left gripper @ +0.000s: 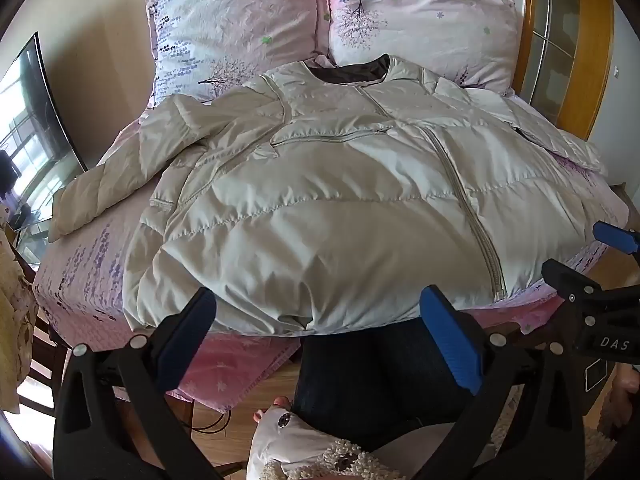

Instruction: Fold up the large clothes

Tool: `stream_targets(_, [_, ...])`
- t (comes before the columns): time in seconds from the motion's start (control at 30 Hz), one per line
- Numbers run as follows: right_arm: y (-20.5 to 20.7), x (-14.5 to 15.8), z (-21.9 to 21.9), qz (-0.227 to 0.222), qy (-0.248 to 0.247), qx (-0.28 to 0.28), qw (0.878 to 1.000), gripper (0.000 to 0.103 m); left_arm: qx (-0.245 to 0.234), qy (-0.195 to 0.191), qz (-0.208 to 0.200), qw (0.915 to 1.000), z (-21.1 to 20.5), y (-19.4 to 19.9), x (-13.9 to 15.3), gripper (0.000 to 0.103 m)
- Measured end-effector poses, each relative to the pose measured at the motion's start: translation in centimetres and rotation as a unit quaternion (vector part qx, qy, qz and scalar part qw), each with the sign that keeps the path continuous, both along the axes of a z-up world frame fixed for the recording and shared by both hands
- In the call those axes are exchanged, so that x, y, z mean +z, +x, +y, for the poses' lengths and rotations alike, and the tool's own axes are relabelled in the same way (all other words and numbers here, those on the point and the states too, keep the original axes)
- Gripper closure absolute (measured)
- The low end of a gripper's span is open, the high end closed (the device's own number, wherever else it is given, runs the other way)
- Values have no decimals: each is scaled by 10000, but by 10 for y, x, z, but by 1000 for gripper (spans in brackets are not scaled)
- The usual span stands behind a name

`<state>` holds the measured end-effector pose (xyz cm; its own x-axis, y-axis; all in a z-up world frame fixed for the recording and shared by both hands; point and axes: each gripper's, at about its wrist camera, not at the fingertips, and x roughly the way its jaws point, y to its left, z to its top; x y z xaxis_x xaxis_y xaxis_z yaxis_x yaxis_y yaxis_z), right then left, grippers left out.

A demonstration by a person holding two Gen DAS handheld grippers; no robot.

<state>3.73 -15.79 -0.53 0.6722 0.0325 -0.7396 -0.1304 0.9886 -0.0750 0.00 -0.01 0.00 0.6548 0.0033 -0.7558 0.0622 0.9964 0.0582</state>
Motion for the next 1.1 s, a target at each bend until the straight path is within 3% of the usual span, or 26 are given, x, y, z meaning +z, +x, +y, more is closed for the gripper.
stream_targets(1.1, [0, -1, -2, 18, 59, -6, 10000, 1, -2, 11, -4, 10000, 0, 0, 0, 2])
